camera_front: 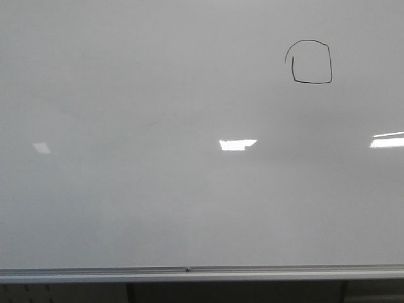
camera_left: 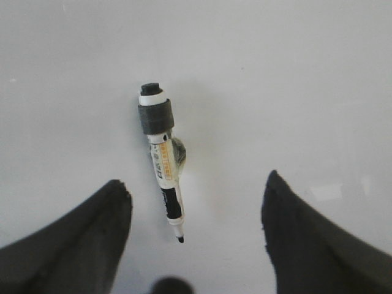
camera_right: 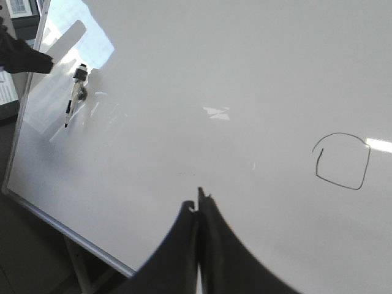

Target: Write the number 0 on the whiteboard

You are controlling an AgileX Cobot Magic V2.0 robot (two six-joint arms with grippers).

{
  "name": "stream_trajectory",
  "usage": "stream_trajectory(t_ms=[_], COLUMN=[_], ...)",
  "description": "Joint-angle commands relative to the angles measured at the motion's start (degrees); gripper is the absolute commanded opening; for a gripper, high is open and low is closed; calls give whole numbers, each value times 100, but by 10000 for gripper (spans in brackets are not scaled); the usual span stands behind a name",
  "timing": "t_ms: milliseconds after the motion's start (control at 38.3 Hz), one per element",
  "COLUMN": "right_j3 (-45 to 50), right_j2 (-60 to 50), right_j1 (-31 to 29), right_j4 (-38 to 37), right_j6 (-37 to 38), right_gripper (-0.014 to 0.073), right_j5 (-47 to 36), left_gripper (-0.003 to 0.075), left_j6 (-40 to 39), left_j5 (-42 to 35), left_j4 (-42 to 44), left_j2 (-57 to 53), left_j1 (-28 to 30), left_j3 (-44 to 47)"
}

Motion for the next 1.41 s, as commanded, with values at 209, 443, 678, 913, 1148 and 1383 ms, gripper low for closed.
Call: stream_trajectory(t_ms=[209,443,678,913,1148,1383], right_j3=[-146,-146,-146,-146,-146,-146], right_j2=[34,34,34,34,34,34], right_j1=[-22,-22,-22,-22,-22,-22], right_j4=[174,174,174,174,174,174], right_j6=[-43,-43,-43,-43,-43,-43], right_gripper=[-70,-70,-70,-70,-70,-70], right_j5=[-385,-379,-379,-379,-379,-379], left_gripper=[1,-20,-20,-20,-20,-20], left_j6=[-40,-40,-40,-40,-40,-40], left_j5=[-189,-261,-259,-71,-71,-71], left_j4=[-527,-1067,-1183,-1567,-1567,-1460], left_j2=[-2045,-3521,-5034,-5983,-6099,-6099], left_j1=[-37,-37,-37,-37,-37,-37], left_j3=[1267,2247,2854,2907,2907,2933])
